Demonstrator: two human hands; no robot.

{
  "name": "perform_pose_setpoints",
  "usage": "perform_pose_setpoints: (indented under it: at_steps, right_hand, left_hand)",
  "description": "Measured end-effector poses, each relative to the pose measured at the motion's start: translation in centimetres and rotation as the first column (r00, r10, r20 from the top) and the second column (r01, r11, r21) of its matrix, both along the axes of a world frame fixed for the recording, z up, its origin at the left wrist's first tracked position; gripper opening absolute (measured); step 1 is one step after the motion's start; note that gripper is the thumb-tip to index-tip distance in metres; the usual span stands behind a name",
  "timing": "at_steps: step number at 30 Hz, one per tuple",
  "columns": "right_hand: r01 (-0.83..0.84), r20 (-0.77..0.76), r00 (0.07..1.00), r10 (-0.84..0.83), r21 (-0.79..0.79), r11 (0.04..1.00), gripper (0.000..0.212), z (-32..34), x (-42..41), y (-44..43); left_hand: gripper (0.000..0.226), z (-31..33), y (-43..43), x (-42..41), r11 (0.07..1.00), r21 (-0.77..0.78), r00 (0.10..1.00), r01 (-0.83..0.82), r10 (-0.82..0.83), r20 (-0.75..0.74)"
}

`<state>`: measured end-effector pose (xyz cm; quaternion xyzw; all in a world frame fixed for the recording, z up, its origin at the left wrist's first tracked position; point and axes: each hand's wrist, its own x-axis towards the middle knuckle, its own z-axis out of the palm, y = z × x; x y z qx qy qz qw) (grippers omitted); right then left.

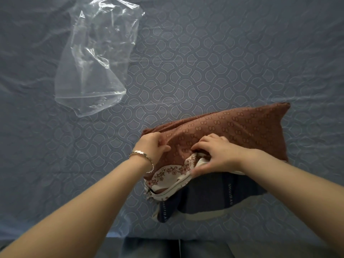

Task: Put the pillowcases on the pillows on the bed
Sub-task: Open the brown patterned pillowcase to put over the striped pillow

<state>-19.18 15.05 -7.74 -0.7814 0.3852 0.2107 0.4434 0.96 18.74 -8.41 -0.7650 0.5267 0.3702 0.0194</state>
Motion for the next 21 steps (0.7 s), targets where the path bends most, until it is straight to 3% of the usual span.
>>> perform_pose_setpoints:
  at_steps: [2,4,6,14,17,21]
  right_hand:
    - [0.244,0.05,0.968,-0.246,0.043,0.969,0.063,-0.2,0.2,-0.1]
    - [0.391,0.012,0.92,-0.393,-0.125,0.912,0.048,-0.7,0.5,0.0]
    - [0.39,-0.078,0.899,-0.431,-0.307,0.868,0.038,-1.1,0.9,0.4]
    - [0.231,-0.105,0.948,-0.299,-0.419,0.878,0.025,-1.9,1.4,1.1]
    - [0.211,0.011,0.972,-0.234,-0.476,0.854,0.021,-0.9,1.0,1.3]
    - [0.313,0.267,0.947,-0.18,-0.635,0.706,0.011,0.2,-0.1,1.4]
  left_hand:
    - [0.018,-0.2,-0.2,-0.5,0.989,-0.057,0.989,-0.139,0.136,-0.052]
    - [0.018,-0.7,-0.7,-1.2,0.986,-0.03,0.986,-0.163,0.162,-0.05]
    - [0.016,-1.1,-1.1,-1.8,0.994,0.011,0.994,-0.108,0.108,0.008]
    - [0.017,-0.8,-1.4,-1.3,1.0,-0.008,1.0,0.003,-0.003,0.03]
    - [0.021,-0.5,-1.4,-0.9,0.992,-0.059,0.993,0.109,-0.107,0.047]
    - [0.026,-0.2,-0.8,-1.6,0.914,-0.277,0.946,0.297,-0.321,-0.046]
